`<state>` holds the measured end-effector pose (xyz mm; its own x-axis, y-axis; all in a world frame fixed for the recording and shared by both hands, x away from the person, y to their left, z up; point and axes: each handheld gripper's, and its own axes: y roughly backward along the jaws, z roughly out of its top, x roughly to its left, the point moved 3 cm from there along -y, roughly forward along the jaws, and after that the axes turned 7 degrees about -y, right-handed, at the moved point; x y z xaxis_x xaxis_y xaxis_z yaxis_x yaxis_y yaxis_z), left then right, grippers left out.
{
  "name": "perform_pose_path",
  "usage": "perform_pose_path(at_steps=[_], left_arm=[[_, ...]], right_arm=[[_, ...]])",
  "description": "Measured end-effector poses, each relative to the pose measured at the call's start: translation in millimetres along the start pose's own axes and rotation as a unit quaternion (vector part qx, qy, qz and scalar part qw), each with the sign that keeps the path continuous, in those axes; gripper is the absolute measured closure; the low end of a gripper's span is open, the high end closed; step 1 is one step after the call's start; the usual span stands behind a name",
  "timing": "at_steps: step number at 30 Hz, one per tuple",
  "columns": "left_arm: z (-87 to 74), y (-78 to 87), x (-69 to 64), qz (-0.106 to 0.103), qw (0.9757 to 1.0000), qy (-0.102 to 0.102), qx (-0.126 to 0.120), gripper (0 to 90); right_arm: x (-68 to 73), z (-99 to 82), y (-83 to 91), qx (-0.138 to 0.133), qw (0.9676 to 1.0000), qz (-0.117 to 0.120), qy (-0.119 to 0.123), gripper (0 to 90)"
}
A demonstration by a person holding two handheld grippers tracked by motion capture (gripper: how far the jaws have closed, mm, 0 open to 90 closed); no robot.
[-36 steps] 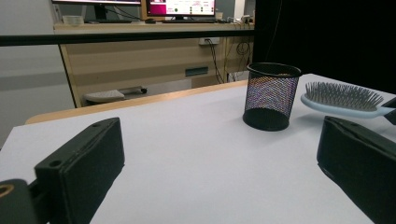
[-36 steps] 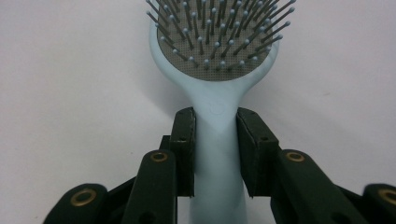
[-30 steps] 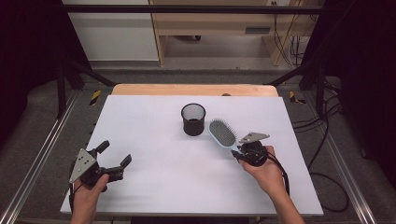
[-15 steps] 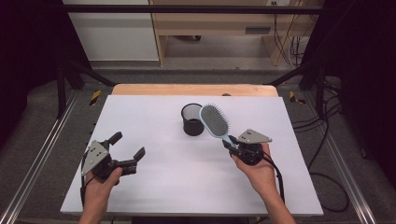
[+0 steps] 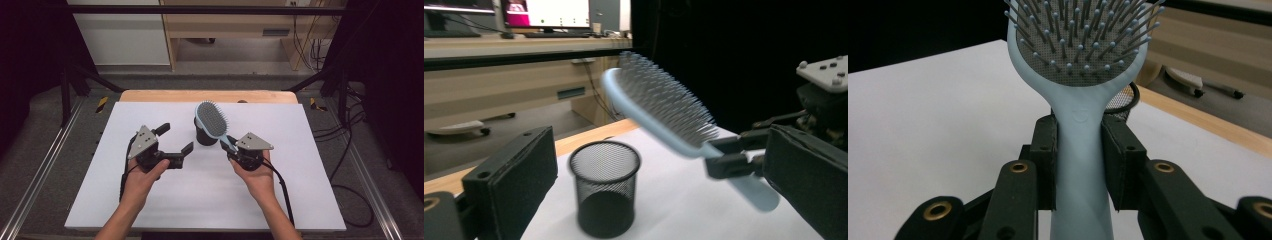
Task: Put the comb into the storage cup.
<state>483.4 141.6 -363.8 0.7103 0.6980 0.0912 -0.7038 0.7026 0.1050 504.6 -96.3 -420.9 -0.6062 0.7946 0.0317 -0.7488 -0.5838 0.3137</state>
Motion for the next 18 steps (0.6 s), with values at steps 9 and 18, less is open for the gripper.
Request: perform_pose_path(at_steps=[9,18], left_arm=[[8.2,-30.4,-6.4,-0.010,0.9996,0.019,0.019,1.7],[4.6,-39.9,-3.1,-0.016,0.9985,0.050,0.018,2.2]], right_arm=[[16.3,3.8,-5.0,-0.028,0.9995,0.003,0.013,69.6],[19.3,4.9,6.1,-0.047,0.9989,0.009,-0.001,69.6]])
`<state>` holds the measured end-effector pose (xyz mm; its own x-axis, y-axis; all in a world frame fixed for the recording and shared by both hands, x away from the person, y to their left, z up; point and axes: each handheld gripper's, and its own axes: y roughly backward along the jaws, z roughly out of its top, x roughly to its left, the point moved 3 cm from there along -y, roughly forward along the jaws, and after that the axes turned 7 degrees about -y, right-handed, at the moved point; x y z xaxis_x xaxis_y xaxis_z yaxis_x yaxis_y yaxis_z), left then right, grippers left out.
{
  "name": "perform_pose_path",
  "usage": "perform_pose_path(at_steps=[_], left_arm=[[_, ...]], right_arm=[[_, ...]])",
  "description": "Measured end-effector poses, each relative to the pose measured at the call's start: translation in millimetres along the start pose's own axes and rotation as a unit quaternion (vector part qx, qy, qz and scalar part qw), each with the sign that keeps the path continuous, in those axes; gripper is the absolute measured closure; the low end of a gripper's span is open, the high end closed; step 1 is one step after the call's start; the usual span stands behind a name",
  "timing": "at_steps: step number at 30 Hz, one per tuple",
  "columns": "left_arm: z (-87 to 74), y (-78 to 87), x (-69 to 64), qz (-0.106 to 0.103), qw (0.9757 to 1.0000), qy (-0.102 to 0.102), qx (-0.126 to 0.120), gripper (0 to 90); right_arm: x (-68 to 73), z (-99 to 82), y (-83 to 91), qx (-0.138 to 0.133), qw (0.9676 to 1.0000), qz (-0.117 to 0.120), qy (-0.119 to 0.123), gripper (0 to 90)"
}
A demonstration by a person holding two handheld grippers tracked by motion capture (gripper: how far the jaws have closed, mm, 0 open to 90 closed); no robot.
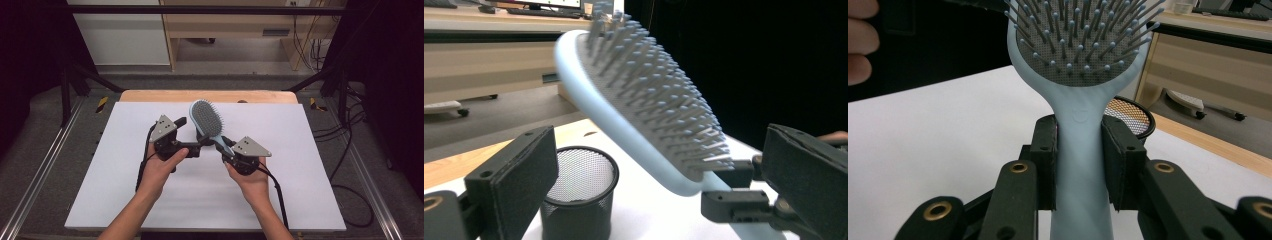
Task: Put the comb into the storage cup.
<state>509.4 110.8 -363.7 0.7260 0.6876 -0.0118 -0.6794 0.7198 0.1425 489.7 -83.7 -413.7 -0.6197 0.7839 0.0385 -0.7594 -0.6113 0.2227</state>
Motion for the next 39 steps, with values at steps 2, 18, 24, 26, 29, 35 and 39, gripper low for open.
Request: perform_pose_path(at_steps=[2,18,24,26,29,35,39], left_arm=[[0.2,-0.8,1.1,-0.004,0.9999,0.014,-0.003,2.3],[8.5,-10.8,-1.7,-0.020,0.9995,0.023,-0.004,3.5],[13.0,-15.0,-4.4,-0.025,0.9993,0.025,-0.005,4.0],[13.4,-15.9,-3.9,-0.026,0.9990,0.034,-0.007,4.3],[13.1,-17.7,-2.1,-0.024,0.9988,0.041,-0.007,4.6],[12.5,-18.6,0.1,-0.029,0.9981,0.054,-0.008,14.2],[13.1,-18.3,-0.7,-0.011,0.9986,0.051,-0.006,21.0]], right_arm=[[0.3,0.3,1.1,-0.005,1.0000,0.003,-0.003,69.6],[5.8,0.4,0.3,-0.018,0.9996,0.017,-0.014,69.6],[9.0,-0.1,-1.4,-0.022,0.9993,0.024,-0.019,69.5],[9.3,0.0,-1.5,-0.024,0.9991,0.026,-0.021,69.6],[9.7,-0.3,-1.7,-0.024,0.9991,0.028,-0.020,69.5],[10.9,-0.5,-2.0,-0.024,0.9989,0.033,-0.024,69.6],[12.0,-1.1,-2.7,-0.023,0.9989,0.035,-0.023,69.6]])
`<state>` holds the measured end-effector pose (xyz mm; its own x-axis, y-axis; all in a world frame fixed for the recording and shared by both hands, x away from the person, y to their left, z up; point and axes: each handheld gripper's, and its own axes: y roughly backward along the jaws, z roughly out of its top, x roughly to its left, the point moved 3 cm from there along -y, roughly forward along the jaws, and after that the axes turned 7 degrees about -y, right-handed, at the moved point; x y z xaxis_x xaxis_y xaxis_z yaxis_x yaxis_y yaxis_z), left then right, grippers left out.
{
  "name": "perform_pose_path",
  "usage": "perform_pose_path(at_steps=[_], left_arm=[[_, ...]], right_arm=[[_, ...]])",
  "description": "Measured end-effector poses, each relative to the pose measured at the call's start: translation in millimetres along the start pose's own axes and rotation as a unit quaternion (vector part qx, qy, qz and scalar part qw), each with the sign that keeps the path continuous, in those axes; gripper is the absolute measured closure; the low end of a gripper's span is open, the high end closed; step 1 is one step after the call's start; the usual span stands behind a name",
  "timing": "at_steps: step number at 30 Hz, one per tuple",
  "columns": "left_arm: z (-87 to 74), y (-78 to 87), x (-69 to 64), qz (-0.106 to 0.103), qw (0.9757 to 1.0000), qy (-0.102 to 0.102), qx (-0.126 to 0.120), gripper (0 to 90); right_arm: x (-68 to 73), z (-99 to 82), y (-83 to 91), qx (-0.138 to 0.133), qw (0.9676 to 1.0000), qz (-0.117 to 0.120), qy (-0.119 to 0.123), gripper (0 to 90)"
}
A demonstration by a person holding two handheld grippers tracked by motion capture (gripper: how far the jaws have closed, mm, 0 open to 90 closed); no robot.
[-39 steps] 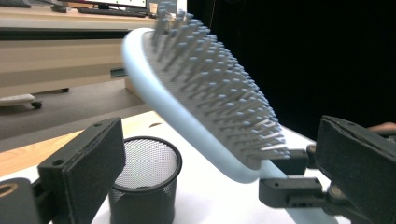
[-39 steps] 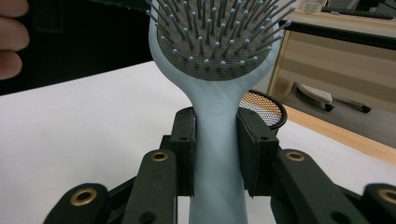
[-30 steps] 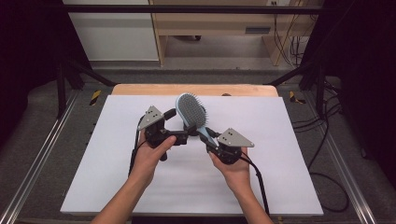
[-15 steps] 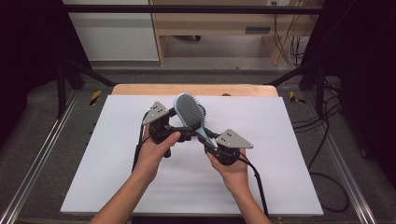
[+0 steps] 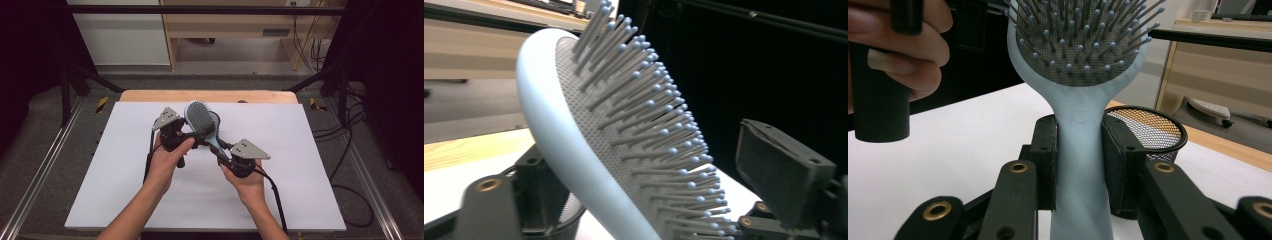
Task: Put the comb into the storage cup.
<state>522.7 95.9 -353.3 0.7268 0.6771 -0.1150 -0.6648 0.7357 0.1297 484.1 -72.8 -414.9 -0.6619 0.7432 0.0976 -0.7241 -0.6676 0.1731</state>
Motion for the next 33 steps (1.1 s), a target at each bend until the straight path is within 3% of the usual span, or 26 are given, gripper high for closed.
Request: perform_pose_path(at_steps=[8,12,24,27,33], left_arm=[[1.0,0.6,-0.1,0.009,0.9995,0.029,-0.012,35.4],[0.2,-0.1,-0.3,0.009,0.9991,0.039,-0.012,36.7],[1.9,1.8,-6.2,0.010,0.9986,0.048,-0.019,45.4],[1.4,1.4,-7.3,0.009,0.9980,0.060,-0.018,47.4],[1.3,0.4,-10.4,0.010,0.9983,0.056,-0.015,50.1]], right_arm=[[-0.9,-0.8,-0.5,0.004,1.0000,-0.001,-0.002,69.6],[-0.9,-1.5,-0.8,0.010,0.9999,-0.003,0.001,69.5],[0.4,-2.8,-2.4,0.017,0.9999,-0.004,0.002,69.6],[0.1,-3.7,-2.8,0.021,0.9998,-0.005,0.002,69.6],[-0.8,-5.3,-3.5,0.027,0.9996,-0.008,0.000,69.6]])
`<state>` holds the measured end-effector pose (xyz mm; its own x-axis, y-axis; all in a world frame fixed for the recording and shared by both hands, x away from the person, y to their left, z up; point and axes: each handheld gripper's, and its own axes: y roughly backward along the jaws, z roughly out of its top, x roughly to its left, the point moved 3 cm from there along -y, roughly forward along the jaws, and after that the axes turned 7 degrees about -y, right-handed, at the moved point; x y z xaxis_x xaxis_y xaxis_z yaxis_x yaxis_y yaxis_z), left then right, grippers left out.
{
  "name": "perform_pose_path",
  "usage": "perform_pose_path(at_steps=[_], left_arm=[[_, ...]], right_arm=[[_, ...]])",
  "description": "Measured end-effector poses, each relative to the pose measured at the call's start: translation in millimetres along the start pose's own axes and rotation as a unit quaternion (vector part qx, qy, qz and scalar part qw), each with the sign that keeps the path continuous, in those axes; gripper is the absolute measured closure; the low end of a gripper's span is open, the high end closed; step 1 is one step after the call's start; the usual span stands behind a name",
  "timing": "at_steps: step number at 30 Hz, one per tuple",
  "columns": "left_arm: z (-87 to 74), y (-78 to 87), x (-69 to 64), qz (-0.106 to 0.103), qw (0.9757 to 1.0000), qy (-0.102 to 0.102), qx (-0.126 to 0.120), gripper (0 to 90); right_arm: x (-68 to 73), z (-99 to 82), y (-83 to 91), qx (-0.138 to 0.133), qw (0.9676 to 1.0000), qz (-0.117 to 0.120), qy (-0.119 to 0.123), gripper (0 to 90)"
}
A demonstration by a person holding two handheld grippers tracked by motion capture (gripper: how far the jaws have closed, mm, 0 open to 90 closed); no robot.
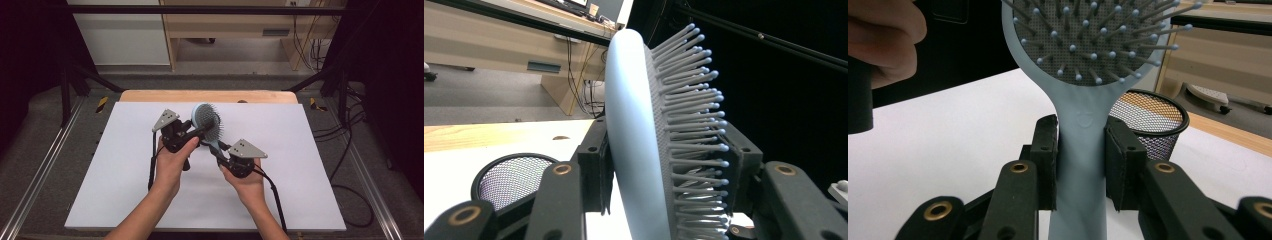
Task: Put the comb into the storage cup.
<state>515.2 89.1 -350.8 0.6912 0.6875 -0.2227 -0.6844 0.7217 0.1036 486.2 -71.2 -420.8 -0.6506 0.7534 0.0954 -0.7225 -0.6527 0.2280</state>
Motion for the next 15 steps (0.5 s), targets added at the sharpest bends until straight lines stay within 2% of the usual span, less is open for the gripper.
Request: perform_pose_path(at_steps=[4,15], left_arm=[[-0.7,-0.7,-2.5,-0.001,1.0000,-0.008,0.001,51.2],[-2.3,-1.3,-3.0,-0.006,1.0000,-0.006,-0.004,51.8]], right_arm=[[-0.6,-1.3,-0.8,0.005,1.0000,-0.001,-0.002,69.6],[-2.1,-2.1,-1.4,0.011,0.9999,0.001,-0.004,69.3]])
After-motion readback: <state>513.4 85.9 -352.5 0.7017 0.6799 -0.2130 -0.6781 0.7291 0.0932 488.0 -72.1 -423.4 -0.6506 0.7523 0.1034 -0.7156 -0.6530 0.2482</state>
